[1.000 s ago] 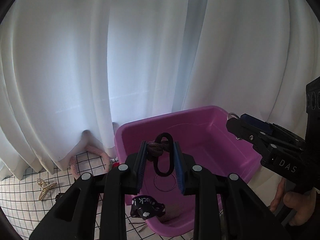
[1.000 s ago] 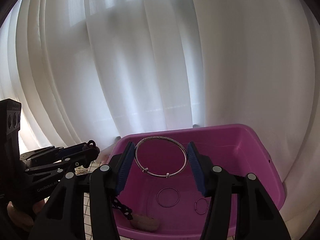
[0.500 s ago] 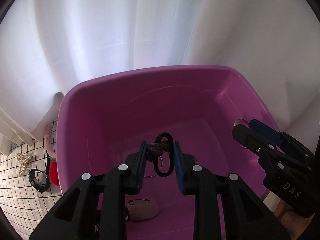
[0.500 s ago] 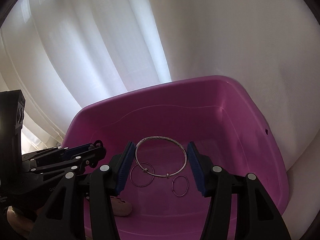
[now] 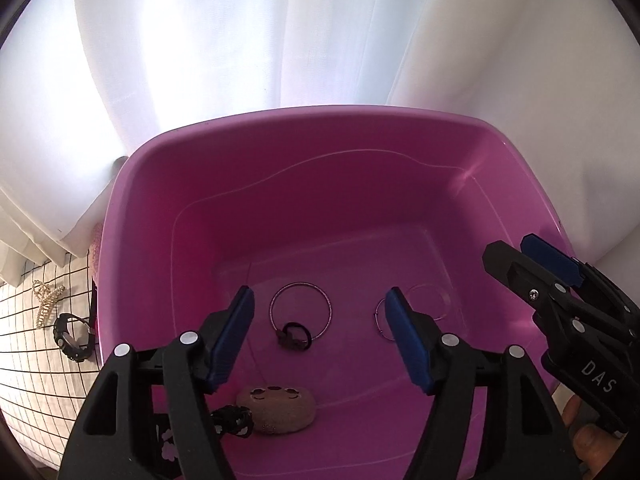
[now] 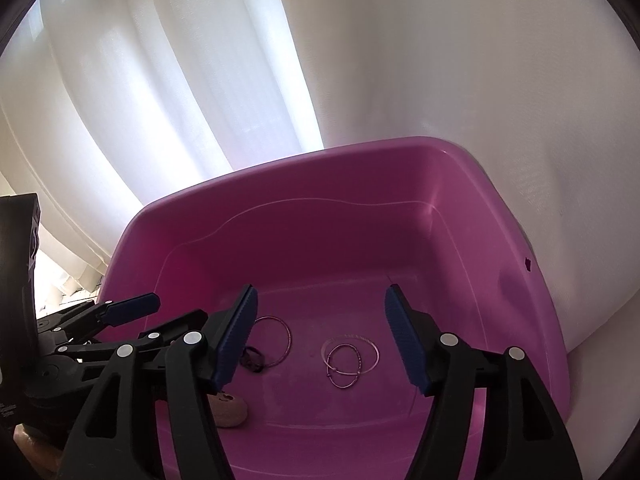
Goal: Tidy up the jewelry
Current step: 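Open both tools to drop the hair tie and ring clip into the bin, then withdraw both open tools from the bin back over the table, then move the left tool to the black wristwatch while the right tool approaches the thin metal clip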
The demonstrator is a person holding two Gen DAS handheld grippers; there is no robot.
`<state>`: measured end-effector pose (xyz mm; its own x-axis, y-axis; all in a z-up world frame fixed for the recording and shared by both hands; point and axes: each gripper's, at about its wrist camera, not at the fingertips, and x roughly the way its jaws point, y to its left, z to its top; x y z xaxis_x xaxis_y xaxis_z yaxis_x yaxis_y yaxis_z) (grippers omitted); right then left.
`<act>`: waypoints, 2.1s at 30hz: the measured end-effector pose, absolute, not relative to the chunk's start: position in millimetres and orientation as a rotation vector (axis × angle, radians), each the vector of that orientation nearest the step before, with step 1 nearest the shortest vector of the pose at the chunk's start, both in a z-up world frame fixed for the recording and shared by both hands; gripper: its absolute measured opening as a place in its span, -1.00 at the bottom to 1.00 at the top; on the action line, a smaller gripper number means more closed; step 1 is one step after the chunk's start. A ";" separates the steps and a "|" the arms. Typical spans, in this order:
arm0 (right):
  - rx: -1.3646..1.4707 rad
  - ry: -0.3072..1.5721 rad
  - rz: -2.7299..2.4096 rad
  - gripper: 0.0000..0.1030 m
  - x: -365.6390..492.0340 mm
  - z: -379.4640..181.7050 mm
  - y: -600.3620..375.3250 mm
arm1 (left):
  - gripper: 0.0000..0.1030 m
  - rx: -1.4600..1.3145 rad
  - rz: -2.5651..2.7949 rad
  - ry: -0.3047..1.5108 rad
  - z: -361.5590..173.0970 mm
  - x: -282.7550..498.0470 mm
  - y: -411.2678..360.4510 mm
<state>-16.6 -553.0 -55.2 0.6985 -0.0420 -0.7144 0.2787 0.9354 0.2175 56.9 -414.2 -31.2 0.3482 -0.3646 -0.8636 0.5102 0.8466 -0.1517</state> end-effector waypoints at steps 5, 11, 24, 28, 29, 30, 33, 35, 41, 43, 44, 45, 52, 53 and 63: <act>0.332 0.754 -0.175 0.27 -23.6 -46.6 -553.8 | 0.49 0.134 -0.540 1.065 -27.2 59.9 -407.5; 0.350 0.724 -0.137 0.30 -30.5 -35.2 -548.9 | 0.56 0.121 -0.517 1.038 -13.3 57.8 -394.1; 0.350 0.608 0.001 0.43 -39.9 -1.1 -521.7 | 0.83 0.103 -0.424 0.909 23.9 41.4 -346.4; 0.330 0.562 0.037 0.46 -43.5 11.3 -505.9 | 0.83 0.116 -0.381 0.888 27.5 36.7 -320.4; 0.330 0.555 0.050 0.46 -43.1 13.7 -501.3 | 0.83 0.114 -0.371 0.885 28.0 35.5 -311.2; 0.331 0.548 0.065 0.46 -42.3 15.9 -495.9 | 0.83 0.111 -0.360 0.881 28.5 34.5 -301.2; 0.317 0.529 0.103 0.46 -41.4 21.0 -474.9 | 0.87 0.109 -0.336 0.861 28.5 30.6 -266.1; 0.309 0.522 0.133 0.52 -40.1 22.0 -457.2 | 0.87 0.124 -0.310 0.854 24.7 28.0 -241.4; 0.279 0.540 0.201 0.55 -38.3 15.8 -392.2 | 0.88 0.124 -0.232 0.878 -0.7 29.8 -153.2; 0.274 0.550 0.218 0.56 -41.5 13.2 -368.9 | 0.88 0.115 -0.214 0.900 -9.9 34.9 -124.0; 0.270 0.553 0.221 0.57 -43.1 11.7 -357.5 | 0.88 0.109 -0.206 0.911 -14.5 38.5 -110.1; 0.269 0.553 0.221 0.57 -45.0 10.2 -346.3 | 0.88 0.104 -0.200 0.918 -20.3 40.6 -96.3; 0.262 0.582 0.210 0.66 -59.3 -15.0 -271.3 | 0.88 0.120 -0.198 0.912 -46.8 56.6 -28.4; 0.260 0.590 0.196 0.66 -62.5 -21.0 -261.9 | 0.88 0.129 -0.208 0.912 -50.2 59.1 -24.5; 0.429 0.751 -0.074 0.66 -82.5 -113.0 -230.1 | 0.88 0.181 -0.344 0.981 -109.5 84.3 -5.9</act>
<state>-82.5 -230.1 -113.0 0.7327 0.0862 -0.6751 0.2165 0.9109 0.3512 84.3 -5.9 -109.5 0.5081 -0.2027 -0.8371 0.3645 0.9312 -0.0043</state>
